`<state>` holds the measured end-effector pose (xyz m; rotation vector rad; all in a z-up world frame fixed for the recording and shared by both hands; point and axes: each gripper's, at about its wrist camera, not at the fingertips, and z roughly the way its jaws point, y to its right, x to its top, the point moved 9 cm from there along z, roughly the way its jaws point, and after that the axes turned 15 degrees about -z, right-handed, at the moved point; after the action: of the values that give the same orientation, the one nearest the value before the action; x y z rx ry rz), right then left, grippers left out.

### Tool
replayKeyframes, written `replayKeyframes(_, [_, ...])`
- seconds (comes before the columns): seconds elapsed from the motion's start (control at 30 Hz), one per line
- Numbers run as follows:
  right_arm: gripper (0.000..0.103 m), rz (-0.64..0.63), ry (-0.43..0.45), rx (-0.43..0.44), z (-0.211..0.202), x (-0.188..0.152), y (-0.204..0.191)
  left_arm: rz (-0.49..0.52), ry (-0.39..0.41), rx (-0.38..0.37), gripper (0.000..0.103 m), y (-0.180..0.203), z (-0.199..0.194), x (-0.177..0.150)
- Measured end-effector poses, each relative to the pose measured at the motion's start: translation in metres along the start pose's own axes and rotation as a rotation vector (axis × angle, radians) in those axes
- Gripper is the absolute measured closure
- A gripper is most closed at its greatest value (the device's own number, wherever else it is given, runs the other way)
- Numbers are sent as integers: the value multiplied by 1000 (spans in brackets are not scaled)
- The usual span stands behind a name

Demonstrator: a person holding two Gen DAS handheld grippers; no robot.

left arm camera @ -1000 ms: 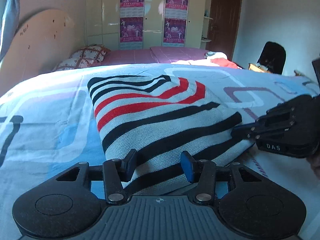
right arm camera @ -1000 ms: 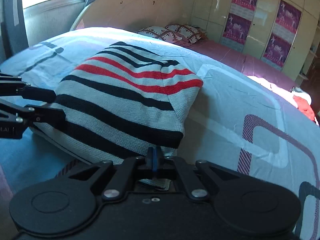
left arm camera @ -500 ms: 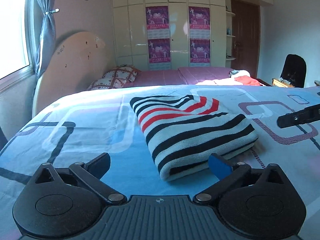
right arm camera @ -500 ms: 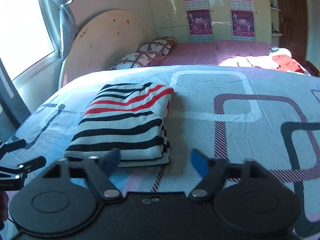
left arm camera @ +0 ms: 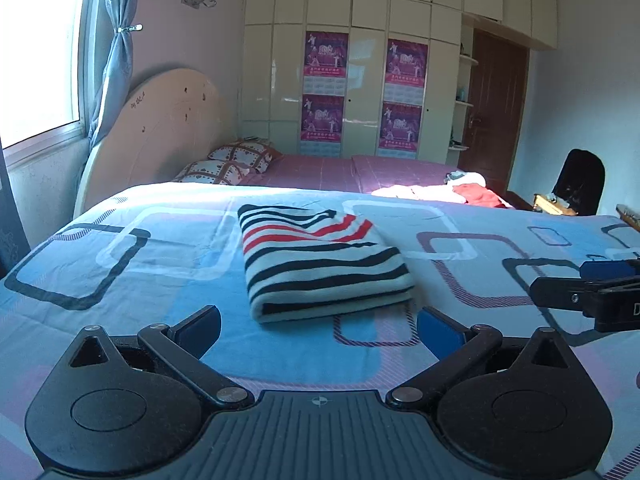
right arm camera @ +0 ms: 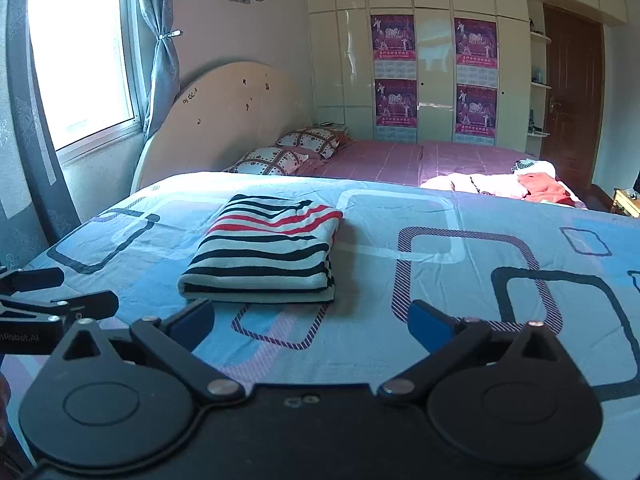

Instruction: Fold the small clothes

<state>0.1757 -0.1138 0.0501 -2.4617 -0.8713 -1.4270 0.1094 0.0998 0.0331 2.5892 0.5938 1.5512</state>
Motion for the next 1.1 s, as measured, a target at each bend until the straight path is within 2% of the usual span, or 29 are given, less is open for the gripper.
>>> replayKeyframes(0.2, [0, 36, 14, -16, -55, -29, 0, 19, 24, -21, 0, 27, -57, -24])
replayKeyframes(0.47, [0, 20, 35, -25, -92, -41, -7, -2, 64, -8, 0, 28, -102, -34])
replayKeyframes(1.1, [1, -12, 82, -37, -116, -38, -10, -7, 104, -27, 0, 37, -119, -36])
